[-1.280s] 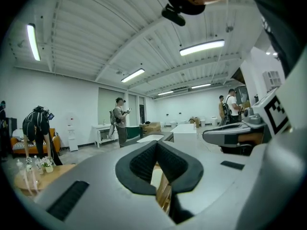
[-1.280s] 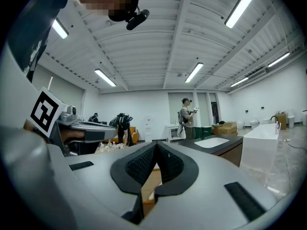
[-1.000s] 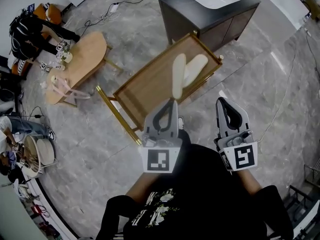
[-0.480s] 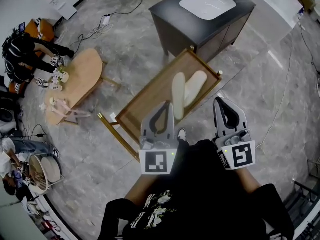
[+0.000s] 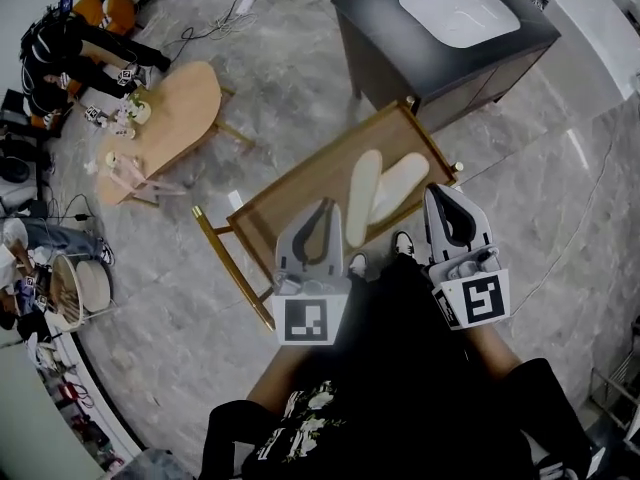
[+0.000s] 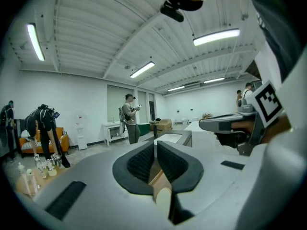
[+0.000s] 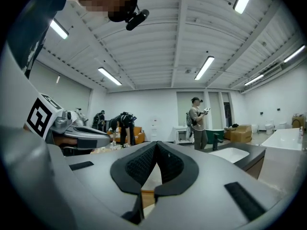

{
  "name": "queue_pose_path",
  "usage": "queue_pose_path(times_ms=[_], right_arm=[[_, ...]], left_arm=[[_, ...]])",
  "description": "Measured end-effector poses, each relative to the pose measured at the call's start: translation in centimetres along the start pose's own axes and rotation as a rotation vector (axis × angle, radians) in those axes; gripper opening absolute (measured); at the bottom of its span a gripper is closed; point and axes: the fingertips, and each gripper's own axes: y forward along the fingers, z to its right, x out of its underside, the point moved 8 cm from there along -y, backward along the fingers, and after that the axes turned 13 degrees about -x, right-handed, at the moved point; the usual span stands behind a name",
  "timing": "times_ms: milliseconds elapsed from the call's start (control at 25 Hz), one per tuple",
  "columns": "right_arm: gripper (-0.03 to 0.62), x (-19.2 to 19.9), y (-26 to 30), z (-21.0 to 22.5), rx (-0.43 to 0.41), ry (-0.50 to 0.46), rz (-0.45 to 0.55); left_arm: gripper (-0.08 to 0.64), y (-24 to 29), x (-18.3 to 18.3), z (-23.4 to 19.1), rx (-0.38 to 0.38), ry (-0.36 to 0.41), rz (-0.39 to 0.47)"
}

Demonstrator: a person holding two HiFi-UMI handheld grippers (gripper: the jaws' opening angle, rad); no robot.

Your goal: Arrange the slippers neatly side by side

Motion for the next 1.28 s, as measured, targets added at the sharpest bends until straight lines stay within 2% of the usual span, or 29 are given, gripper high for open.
queue_pose_path(times_ms=[240,320,480,640,800,880,1040,1200,1280], right_arm=[[-0.002,0.7,1.1,4.0,-0.153,-0.012,0.008],[-0.002,1.5,1.2,4.8,-0.205,0.014,-0.005],[-0.002,3.7,1.6,5.5,-0.308,0.074,-0.046],[-0.002,6.1,2.2,5.3,-0.373,0.108,-0.088],[-0.002,8.0,2.8,5.9,-0.394,0.125,-0.142],[-0.002,8.6,2.8,5.8,-0.406,0.122,-0.169],[-0.002,10.1,3.5,5.5,-0.432,0.123,-0.212],[-0.002,11.6,4.1,5.4,-0.433,0.131,-0.245],[-0.002,12.8,4.5,5.5,-0.436,0.143,-0.282]], left_arm=[[0.005,1.6,0.9,3.6,-0.094,-0.023,-0.065],[0.009,2.0,1.2,4.7,-0.122,-0.015,-0.088],[0.084,2.8,1.9,6.2,-0.168,-0.020,-0.175],[0.084,2.5,3.5,6.8,-0.202,-0.018,-0.240],[0.091,3.3,6.6,8.0,-0.147,-0.015,-0.364],[0.114,3.7,8.0,8.4,-0.120,-0.010,-0.395],[0.114,4.2,11.0,8.2,-0.108,-0.011,-0.466],[0.120,5.2,14.1,8.2,-0.040,0.034,-0.543],[0.130,5.6,15.6,8.2,-0.025,0.025,-0.575]])
